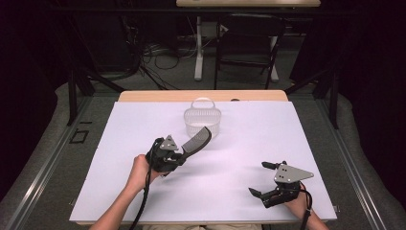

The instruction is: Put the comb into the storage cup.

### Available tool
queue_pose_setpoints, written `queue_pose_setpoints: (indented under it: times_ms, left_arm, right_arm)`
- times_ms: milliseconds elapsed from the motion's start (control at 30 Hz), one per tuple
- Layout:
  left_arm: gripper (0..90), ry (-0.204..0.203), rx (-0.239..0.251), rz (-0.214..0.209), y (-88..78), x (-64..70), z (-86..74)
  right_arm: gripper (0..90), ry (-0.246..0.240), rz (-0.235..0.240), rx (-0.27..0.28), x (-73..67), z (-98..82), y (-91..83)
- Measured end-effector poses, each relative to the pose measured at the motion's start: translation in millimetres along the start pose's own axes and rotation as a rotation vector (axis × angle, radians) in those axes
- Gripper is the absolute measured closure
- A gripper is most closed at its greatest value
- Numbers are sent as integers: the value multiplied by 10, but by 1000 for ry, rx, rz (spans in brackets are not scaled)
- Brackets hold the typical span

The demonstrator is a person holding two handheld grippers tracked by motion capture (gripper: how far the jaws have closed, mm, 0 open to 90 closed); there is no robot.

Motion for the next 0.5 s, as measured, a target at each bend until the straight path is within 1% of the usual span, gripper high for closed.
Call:
queue_pose_setpoints:
  times_ms: [167, 367, 433, 500]
  left_arm:
    - [724, -26, 32, 5, -14, -15, 5]
    - [724, -34, 44, 27, -18, -32, 5]
    - [724, -39, 49, 28, -21, -44, 1]
    - [724, -43, 58, 42, -24, -50, -1]
  right_arm:
    - [16, 2, -3, -4, 4, -8, -5]
    - [16, 5, -2, -1, 9, -8, -3]
    - [16, 3, -2, -3, 6, -4, 4]
    - [16, 3, 0, -3, 7, -2, 12]
Point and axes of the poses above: each handheld gripper's, and its own axes: y roughly forward along the jaws, z roughly out of its top, x roughly to its right, the point moved 4 cm from there along y, roughly forward along the jaws, and after that the axes turned 7 degrees about -x, right-handed, at the moved point
